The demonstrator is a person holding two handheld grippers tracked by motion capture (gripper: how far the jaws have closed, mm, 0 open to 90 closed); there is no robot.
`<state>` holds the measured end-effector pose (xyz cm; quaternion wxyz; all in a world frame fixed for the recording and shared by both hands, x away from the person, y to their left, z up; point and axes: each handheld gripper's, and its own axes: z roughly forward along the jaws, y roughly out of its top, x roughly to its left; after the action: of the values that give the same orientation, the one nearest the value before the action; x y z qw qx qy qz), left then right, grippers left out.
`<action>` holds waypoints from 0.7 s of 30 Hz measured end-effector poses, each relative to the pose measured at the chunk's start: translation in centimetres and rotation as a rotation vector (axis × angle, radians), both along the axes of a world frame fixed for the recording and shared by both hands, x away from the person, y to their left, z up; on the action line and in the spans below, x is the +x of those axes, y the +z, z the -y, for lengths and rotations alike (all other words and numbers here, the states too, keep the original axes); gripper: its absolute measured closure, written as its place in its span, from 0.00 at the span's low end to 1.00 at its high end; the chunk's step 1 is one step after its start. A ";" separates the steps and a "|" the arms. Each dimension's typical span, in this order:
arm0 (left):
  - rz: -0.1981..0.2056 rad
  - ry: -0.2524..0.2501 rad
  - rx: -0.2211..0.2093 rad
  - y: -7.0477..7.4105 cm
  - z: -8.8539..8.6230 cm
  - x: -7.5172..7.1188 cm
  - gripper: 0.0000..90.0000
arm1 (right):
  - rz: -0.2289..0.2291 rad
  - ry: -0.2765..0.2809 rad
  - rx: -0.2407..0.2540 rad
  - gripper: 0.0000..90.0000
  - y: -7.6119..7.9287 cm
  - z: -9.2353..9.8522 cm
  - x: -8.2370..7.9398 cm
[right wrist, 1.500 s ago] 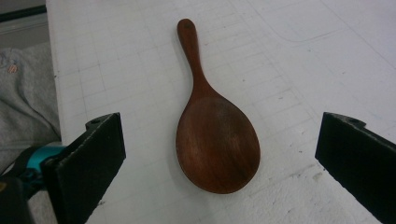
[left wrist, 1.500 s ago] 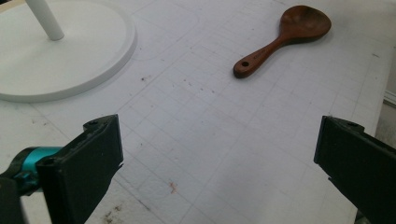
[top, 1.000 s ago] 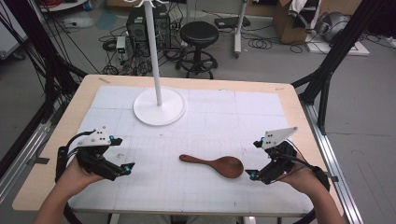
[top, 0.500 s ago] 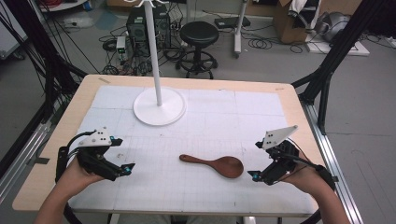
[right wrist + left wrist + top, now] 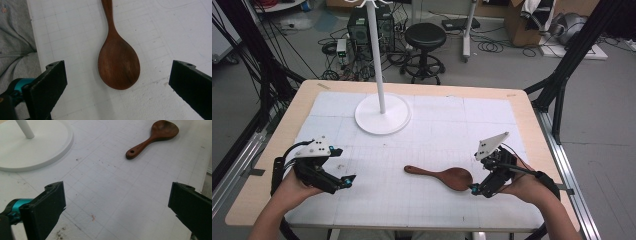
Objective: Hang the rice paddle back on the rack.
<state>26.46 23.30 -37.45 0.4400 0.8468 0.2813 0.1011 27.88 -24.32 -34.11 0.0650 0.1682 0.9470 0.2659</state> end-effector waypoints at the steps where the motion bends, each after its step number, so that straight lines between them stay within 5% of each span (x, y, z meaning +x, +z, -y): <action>1: 0.000 0.001 0.001 0.0 0.0 0.0 0.02 | 0.000 0.006 -0.006 0.01 -0.1 -0.2 0.1; 21: 0.003 -0.003 0.011 0.0 0.2 -0.2 0.02 | -0.006 0.068 -0.121 0.01 -0.7 -4.6 1.0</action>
<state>26.30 23.09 -37.48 0.4359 0.8495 0.2786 0.1034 28.93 -19.74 -34.81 0.0630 0.1327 0.9666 0.2098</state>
